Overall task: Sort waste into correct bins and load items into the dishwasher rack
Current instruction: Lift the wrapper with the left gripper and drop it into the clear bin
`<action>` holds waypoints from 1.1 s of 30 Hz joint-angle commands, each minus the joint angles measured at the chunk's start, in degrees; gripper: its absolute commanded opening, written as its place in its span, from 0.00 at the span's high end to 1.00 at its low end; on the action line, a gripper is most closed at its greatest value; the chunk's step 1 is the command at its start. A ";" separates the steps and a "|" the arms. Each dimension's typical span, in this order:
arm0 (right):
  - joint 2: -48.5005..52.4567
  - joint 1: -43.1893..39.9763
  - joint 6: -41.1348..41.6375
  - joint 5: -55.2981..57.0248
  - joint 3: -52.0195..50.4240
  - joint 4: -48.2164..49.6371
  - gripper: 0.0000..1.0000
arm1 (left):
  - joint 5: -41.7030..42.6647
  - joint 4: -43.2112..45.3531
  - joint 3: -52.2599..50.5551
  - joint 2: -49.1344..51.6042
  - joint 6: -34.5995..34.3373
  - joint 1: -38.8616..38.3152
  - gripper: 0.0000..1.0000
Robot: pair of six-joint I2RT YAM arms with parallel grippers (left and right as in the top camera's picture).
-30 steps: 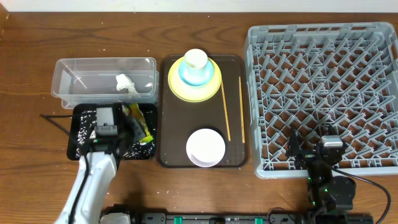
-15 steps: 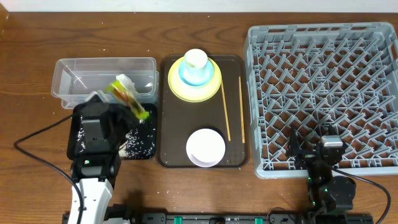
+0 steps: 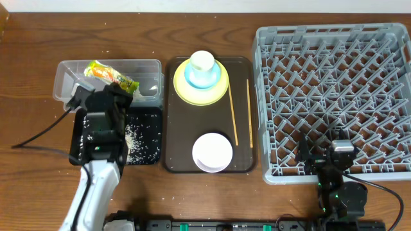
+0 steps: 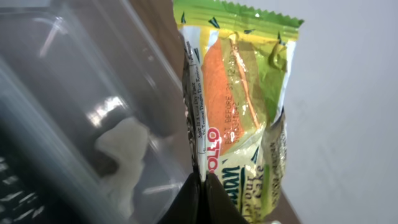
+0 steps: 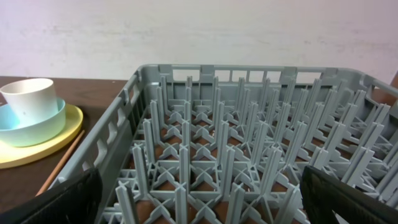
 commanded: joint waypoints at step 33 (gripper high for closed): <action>0.02 0.07 -0.79 -0.07 -0.09 -0.15 0.01 | 19.67 -13.70 4.81 -7.61 21.97 -5.79 0.71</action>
